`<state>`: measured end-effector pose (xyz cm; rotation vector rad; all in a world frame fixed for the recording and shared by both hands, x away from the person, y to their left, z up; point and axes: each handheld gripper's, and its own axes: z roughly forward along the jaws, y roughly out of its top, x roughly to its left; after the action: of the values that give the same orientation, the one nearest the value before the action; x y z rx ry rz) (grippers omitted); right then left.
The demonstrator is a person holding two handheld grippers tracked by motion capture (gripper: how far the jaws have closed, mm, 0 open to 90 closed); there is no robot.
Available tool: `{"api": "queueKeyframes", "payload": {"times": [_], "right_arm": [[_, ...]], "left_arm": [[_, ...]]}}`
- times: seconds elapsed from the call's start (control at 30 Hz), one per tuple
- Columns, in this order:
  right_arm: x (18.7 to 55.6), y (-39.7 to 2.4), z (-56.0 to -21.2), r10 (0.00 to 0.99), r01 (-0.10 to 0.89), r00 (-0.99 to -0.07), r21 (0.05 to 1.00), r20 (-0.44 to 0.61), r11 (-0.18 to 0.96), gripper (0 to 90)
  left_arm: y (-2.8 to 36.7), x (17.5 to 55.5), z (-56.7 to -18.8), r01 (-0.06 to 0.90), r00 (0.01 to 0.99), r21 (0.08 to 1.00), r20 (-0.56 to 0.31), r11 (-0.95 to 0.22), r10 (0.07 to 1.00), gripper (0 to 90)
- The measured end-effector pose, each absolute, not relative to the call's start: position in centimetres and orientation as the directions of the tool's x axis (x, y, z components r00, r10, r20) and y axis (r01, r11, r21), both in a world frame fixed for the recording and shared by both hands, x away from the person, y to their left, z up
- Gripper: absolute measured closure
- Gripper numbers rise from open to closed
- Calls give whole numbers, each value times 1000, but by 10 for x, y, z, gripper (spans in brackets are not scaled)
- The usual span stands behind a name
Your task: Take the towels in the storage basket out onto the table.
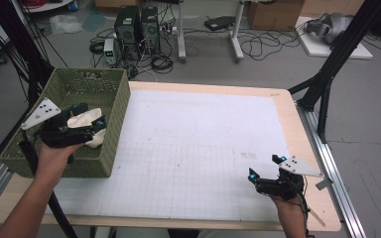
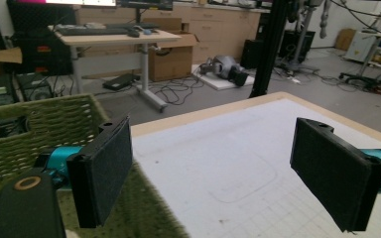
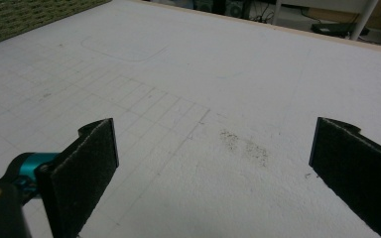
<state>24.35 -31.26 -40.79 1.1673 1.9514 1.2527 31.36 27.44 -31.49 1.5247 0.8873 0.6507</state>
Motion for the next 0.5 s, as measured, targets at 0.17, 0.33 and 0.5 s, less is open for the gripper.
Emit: {"api": "queueKeyframes", "payload": {"times": [0.17, 0.33, 0.5], "right_arm": [[243, -311, -408, 874, 374, -486, 905, 7, 201, 42], [245, -310, -408, 873, 380, -488, 903, 9, 202, 42], [246, -307, -409, 870, 380, -493, 901, 5, 210, 42]], "left_arm": [[292, 323, -317, 204, 513, 979, -96, -13, 853, 172], [309, 337, -324, 259, 469, 965, -97, -31, 878, 174], [323, 359, -339, 362, 417, 930, -102, -62, 903, 180]]}}
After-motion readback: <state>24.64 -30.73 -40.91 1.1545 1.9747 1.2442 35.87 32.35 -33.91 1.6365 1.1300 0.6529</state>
